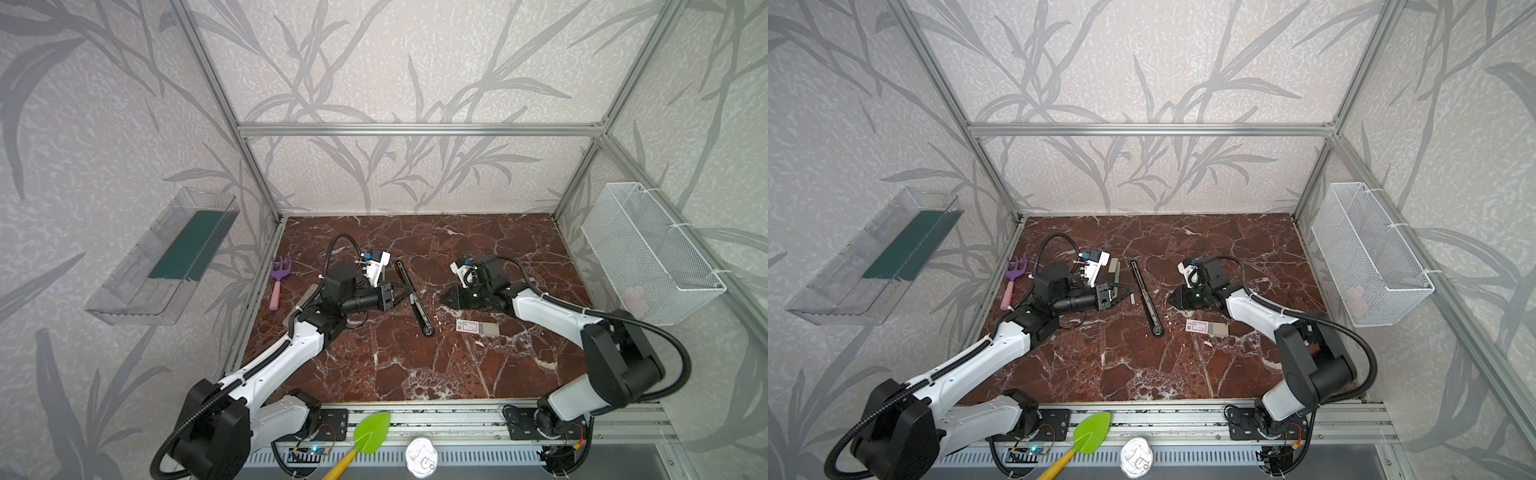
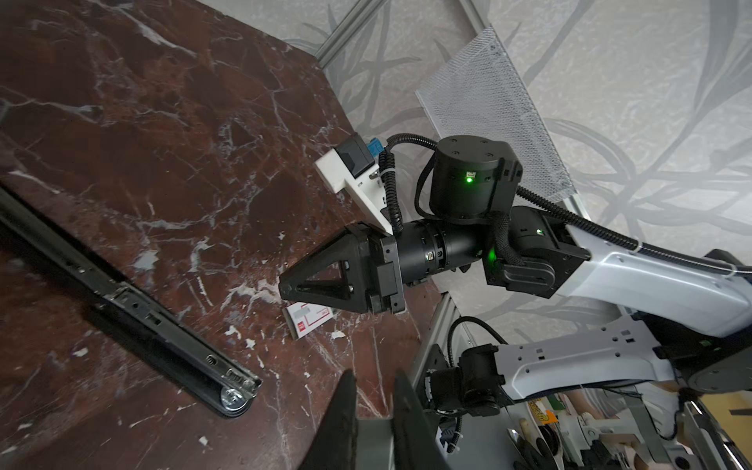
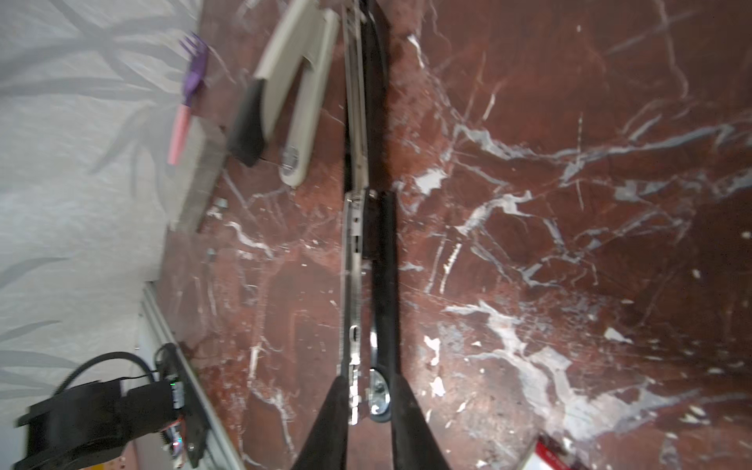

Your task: Load the staples into the stapler

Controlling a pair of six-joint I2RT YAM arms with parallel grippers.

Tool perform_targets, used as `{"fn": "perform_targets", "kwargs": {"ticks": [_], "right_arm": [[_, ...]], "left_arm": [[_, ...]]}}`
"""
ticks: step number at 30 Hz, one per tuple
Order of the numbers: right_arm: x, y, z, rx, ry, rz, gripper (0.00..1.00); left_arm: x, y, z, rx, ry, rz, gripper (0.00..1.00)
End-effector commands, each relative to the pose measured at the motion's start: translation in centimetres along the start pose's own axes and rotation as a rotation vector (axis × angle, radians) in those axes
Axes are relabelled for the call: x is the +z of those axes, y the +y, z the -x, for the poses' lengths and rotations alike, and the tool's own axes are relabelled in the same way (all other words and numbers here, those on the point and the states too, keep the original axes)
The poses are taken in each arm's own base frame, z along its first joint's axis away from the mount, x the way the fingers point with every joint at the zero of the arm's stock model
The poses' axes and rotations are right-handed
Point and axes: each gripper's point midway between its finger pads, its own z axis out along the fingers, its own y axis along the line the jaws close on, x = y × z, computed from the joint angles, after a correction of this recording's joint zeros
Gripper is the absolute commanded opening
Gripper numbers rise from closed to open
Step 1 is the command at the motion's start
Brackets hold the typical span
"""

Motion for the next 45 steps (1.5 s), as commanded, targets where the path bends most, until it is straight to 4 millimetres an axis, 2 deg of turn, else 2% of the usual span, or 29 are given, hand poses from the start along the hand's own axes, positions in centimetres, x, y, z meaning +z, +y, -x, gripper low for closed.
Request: {"fn": "perform_targets", "kwargs": {"ticks": [1, 7, 11, 18, 21, 24, 28, 32, 38, 42, 45], "right_arm": [[1.5, -2.3, -2.2, -0.023, 0.097, -0.132, 0.22], [4.6, -1.5, -4.5, -0.04, 0.182, -0.127, 0.21], [6.1, 0.0, -5.8, -0.043, 0.214, -0.066, 0.21], [8.4, 3.6, -6.3, -0.052, 0.226, 0.068, 0.21], [8.8, 4.6, -6.2, -0.046, 0.221, 0.124, 0.21], [8.3, 4.3, -6.1, -0.05, 0.212, 0.123, 0.21], [6.5, 2.5, -5.8, -0.021, 0.175, 0.086, 0.21], [4.7, 0.9, -5.8, 0.0, 0.142, 0.053, 0.21], [1.8, -0.7, -4.8, -0.015, 0.07, -0.007, 0.21], [1.1, -1.9, -4.5, 0.007, 0.047, 0.003, 0.21], [0.9, -2.4, -4.7, -0.001, 0.049, -0.007, 0.2]], "left_arm": [[-0.5, 1.7, 0.3, 0.016, -0.004, 0.12, 0.18], [-1.0, 4.1, 0.4, -0.005, -0.011, 0.263, 0.18], [-1.7, 5.9, 0.6, -0.011, -0.012, 0.383, 0.19], [-1.6, 7.8, 0.7, -0.045, 0.003, 0.482, 0.19], [-1.3, 8.7, 0.8, -0.062, 0.017, 0.53, 0.19], [-1.0, 9.6, 0.8, -0.07, 0.037, 0.602, 0.19], [-0.1, 10.6, 1.1, -0.086, 0.036, 0.677, 0.2], [1.6, 11.2, 0.9, -0.076, 0.072, 0.758, 0.2], [4.5, 12.0, 0.1, -0.103, 0.129, 0.852, 0.19], [5.7, 12.3, -0.2, -0.087, 0.142, 0.903, 0.2], [5.8, 12.3, 0.1, -0.086, 0.13, 0.906, 0.2]]}}
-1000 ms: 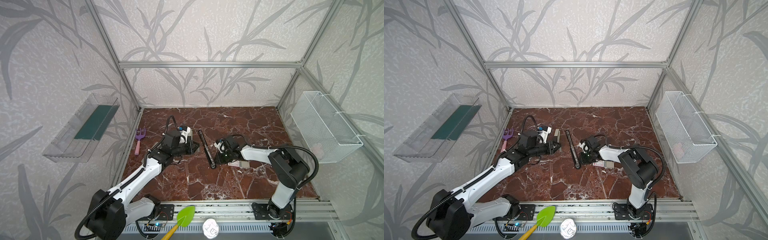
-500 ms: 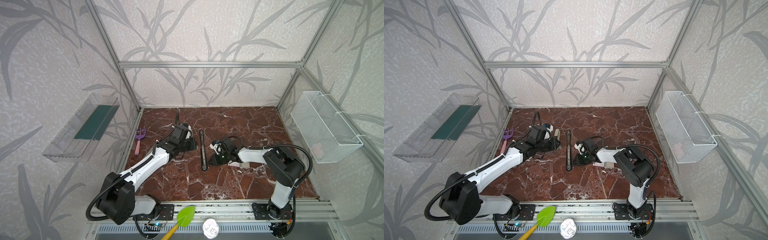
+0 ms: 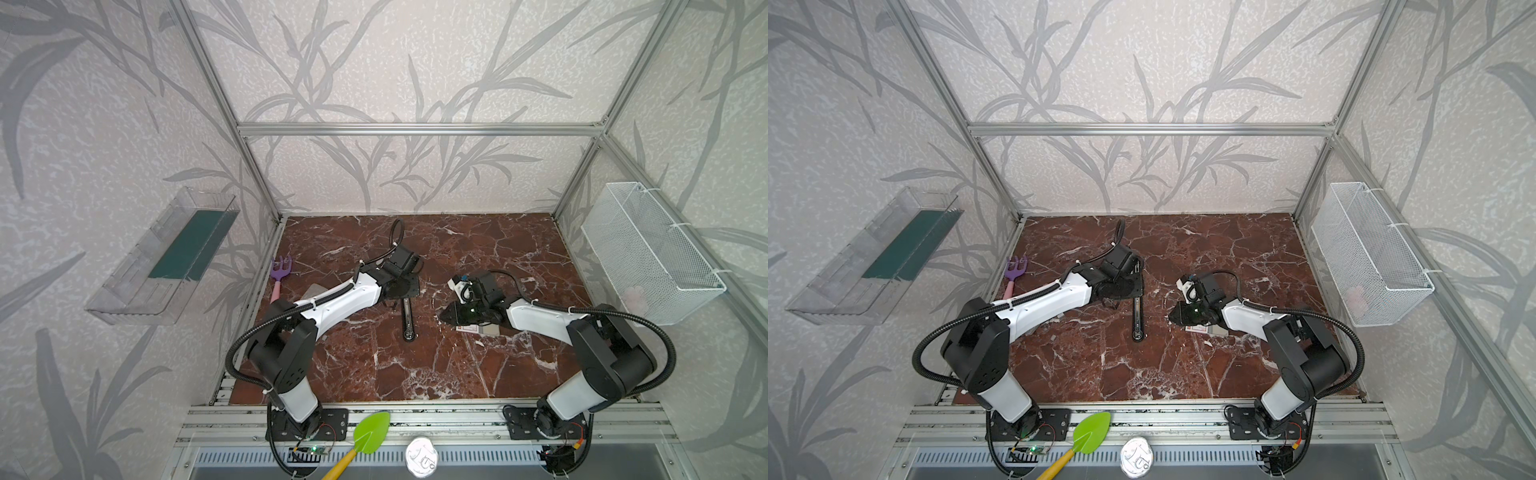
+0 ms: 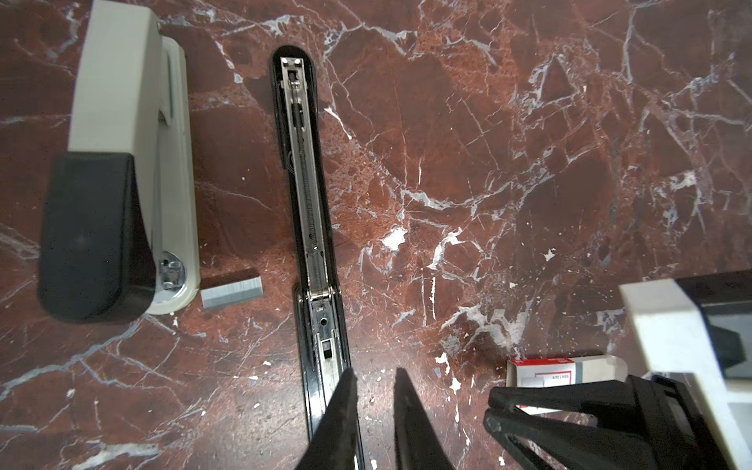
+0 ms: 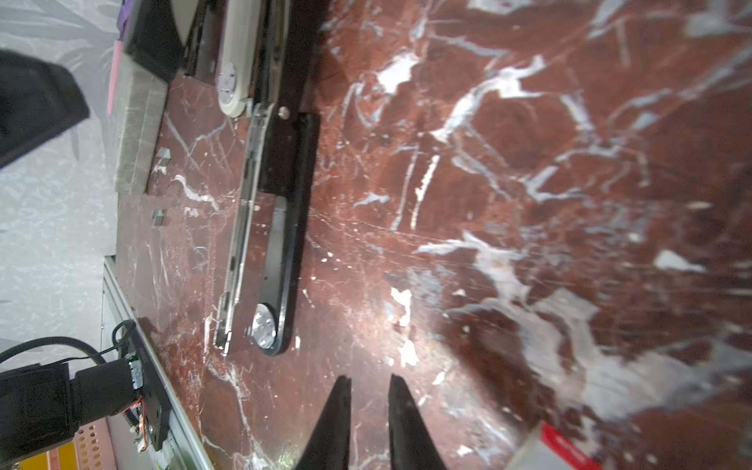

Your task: Load the staples into the stapler

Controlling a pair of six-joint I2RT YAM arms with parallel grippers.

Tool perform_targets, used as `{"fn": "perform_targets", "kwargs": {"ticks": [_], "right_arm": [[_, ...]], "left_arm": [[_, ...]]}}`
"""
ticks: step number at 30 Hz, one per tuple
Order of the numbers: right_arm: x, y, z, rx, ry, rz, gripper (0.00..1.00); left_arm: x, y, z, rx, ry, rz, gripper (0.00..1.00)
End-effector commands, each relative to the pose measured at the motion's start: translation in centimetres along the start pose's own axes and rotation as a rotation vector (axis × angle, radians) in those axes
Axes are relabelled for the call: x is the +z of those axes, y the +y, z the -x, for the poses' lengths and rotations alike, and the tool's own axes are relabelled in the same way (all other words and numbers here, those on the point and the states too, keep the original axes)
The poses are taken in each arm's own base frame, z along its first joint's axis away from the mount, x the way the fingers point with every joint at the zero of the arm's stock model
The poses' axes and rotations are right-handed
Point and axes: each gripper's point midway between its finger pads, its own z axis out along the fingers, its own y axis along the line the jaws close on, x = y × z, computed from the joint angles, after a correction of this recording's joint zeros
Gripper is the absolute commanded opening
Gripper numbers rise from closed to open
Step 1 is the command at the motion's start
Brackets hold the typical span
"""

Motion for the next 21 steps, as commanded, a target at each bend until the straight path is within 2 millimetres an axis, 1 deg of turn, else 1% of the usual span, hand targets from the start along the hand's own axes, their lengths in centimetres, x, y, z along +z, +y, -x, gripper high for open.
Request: {"fn": "perform_targets", "kwargs": {"ticks": [1, 4, 6, 9, 12, 14, 16, 17, 21], "right_arm": [[-0.4, -0.2, -0.4, -0.026, 0.002, -0.002, 0.2], [-0.8, -0.1, -0.4, -0.032, -0.006, 0.001, 0.21], [-1.0, 0.2, -0.3, -0.037, -0.01, 0.01, 0.21], [-1.2, 1.2, 0.1, -0.054, -0.016, 0.037, 0.24], [-1.5, 2.0, 0.7, -0.083, -0.015, 0.031, 0.25], [-1.7, 2.4, 1.1, -0.09, -0.016, 0.032, 0.25], [-1.7, 2.5, 1.3, -0.091, -0.015, 0.026, 0.24], [-1.8, 2.5, 1.4, -0.094, -0.016, 0.026, 0.24], [-2.2, 2.5, 1.3, -0.091, -0.025, 0.013, 0.25]], "left_arm": [[-0.9, 0.8, 0.9, -0.023, -0.035, 0.064, 0.2], [-1.5, 1.4, 1.0, 0.001, -0.045, 0.083, 0.25], [-1.9, 2.1, 0.9, 0.008, -0.046, 0.105, 0.29], [-2.6, 3.6, 0.3, 0.018, -0.031, 0.149, 0.34], [-2.9, 4.6, -0.4, 0.061, -0.027, 0.147, 0.38], [-2.7, 4.4, -0.8, 0.117, -0.03, 0.097, 0.41], [-2.4, 4.4, -1.2, 0.183, 0.009, 0.052, 0.46], [-2.2, 4.3, -1.2, 0.206, 0.044, 0.023, 0.46], [-1.0, 3.8, 0.2, 0.257, 0.127, -0.033, 0.48]]}}
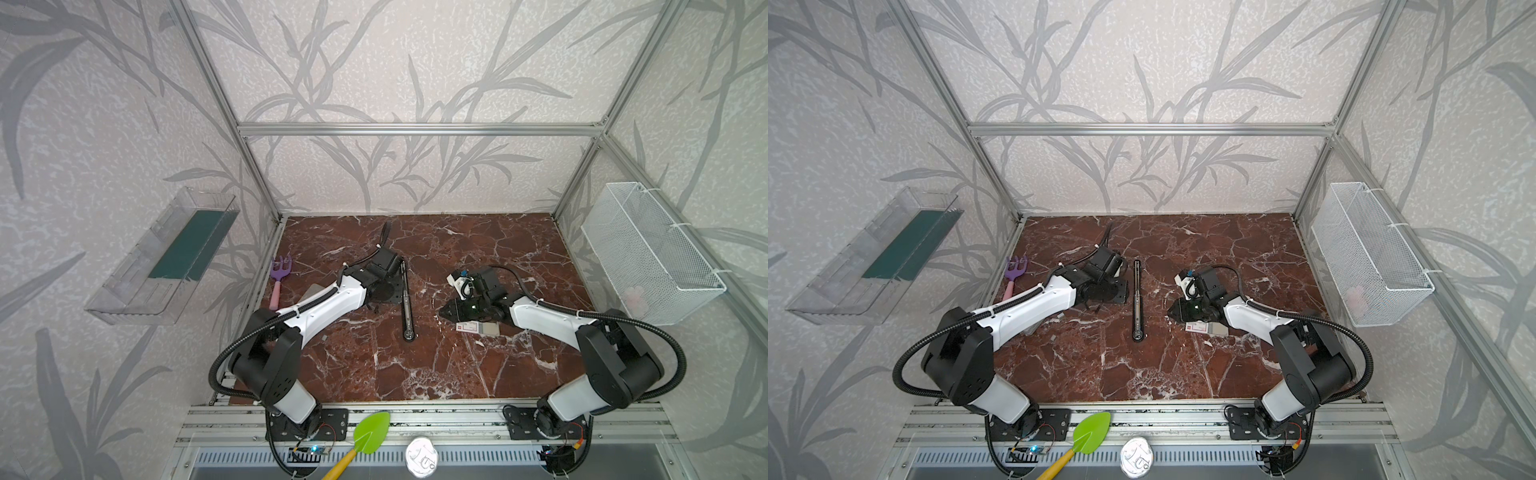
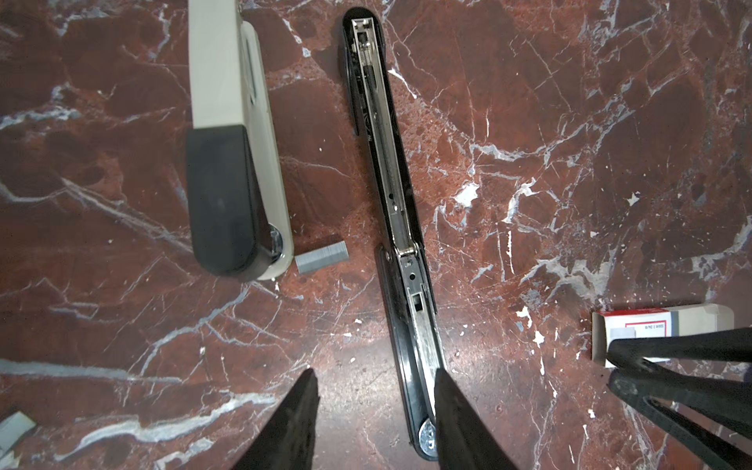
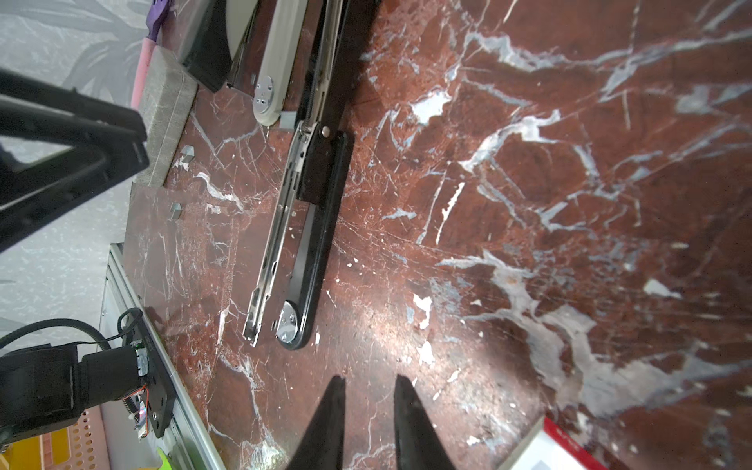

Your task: Load the staples into the stapler

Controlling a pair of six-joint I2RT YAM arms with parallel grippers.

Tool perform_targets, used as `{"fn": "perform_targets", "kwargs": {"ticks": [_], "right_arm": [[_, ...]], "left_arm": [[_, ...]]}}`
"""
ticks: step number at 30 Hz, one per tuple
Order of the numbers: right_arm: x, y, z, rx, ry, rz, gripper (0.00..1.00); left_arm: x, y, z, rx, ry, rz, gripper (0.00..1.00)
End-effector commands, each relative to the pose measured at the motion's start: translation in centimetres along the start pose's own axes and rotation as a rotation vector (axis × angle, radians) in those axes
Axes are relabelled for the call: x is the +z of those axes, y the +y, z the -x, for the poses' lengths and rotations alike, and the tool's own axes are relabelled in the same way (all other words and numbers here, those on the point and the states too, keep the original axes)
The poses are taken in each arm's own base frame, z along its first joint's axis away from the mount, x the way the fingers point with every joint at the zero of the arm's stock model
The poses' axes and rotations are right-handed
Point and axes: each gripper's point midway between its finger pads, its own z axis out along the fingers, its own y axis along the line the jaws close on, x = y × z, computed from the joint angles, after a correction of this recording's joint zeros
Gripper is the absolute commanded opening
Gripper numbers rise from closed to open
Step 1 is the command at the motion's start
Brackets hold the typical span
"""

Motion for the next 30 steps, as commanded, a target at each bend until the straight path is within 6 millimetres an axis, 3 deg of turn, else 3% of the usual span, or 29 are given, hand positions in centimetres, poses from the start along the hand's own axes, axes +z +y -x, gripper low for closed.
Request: {"fn": "perform_targets", "kwargs": {"ticks": [1, 8, 18, 23, 30], "right_arm": [[-1.0, 0.4, 0.1, -0.015, -0.009, -0.017, 0.24], [-2.5, -0.5, -0.9, -0.009, -0.026, -0.082, 0.25], [-2.3, -1.0, -1.5, 0.006, -0.012, -0.089, 0.25], [-2.4, -0.8, -1.2, 0.004, -0.016, -0.086, 0.26], [-2.2, -0.8, -1.2, 0.009, -0.011, -0.083, 0.25]], "left_arm": [[0.7, -0.8, 1.3, 0.101, 0.056, -0.07, 0.48], [5.0, 0.1, 2.9, 0.106, 0.099, -0.045, 0.49], [8.1, 1.3, 3.7, 0.063, 0.091, -0.052, 0.49], [9.4, 2.4, 2.2, 0.054, 0.156, -0.018, 0.49], [9.3, 3.0, -0.5, 0.045, 0.21, -0.024, 0.48]]}}
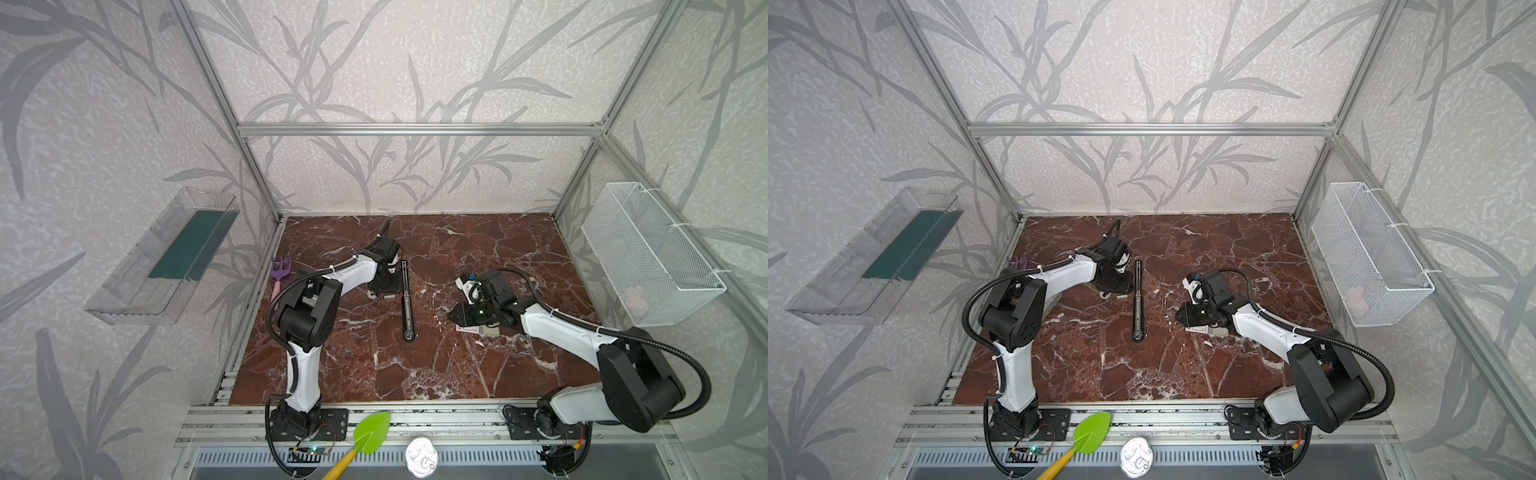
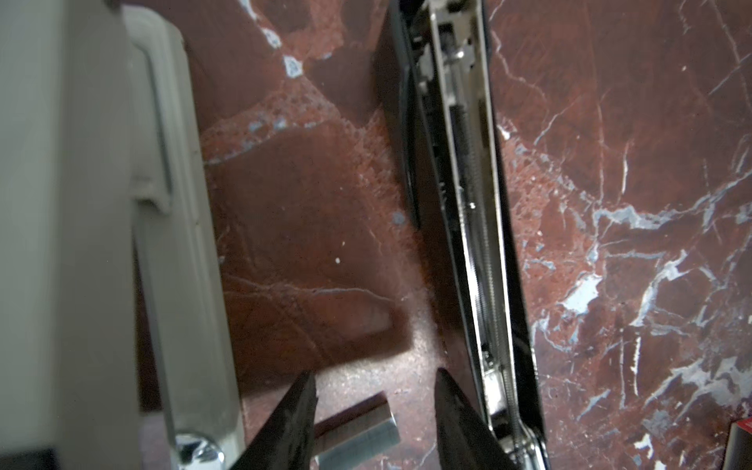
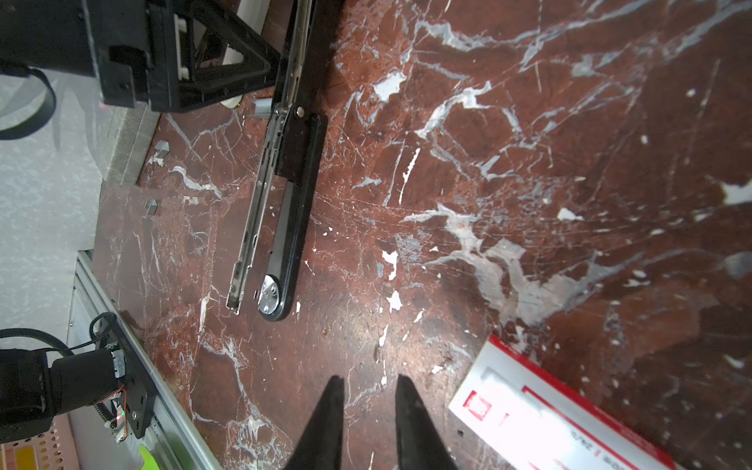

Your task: Load the staples into the stapler

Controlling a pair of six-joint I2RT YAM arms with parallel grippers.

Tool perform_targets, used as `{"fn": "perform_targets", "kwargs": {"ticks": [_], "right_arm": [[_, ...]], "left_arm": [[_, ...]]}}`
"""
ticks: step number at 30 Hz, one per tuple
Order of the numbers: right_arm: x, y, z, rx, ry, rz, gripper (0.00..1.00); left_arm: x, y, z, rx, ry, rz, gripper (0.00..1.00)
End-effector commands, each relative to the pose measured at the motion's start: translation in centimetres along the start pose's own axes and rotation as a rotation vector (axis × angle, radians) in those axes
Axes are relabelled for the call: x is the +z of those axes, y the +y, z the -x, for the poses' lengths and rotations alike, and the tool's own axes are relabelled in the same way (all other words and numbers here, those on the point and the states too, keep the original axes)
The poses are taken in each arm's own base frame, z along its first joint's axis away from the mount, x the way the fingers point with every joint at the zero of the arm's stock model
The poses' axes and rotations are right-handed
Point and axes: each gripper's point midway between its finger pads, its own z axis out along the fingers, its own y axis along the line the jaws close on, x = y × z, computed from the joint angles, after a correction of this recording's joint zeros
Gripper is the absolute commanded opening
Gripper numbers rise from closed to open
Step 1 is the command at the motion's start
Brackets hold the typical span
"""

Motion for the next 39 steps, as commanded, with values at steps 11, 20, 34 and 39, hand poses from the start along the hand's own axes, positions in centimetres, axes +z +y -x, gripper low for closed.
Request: {"fn": "perform_targets", "kwargs": {"ticks": [11, 20, 34, 39], "right_arm": [[0.5, 0.0, 0.2, 0.014, 0.006, 0.008, 0.25], [0.9, 0.2, 0.4, 0.018, 0.008, 0.023, 0.25], [0.9, -0.1, 0.1, 0.021, 0.016, 0.012, 0.25], [1.0, -0.2, 0.0, 0.022, 0.017, 0.013, 0.25]], "left_arm": [[-1.5, -0.6, -5.3, -0.054, 0.083, -0.097, 0.48], [-1.1, 0.8, -4.8, -0.035, 0.042, 0.025, 0.42], [-0.4, -0.2, -2.8, 0.066, 0.063, 0.079, 0.38], [-0.2, 0.0, -3.5, 0.109, 0.079, 0.128, 0.36]]}}
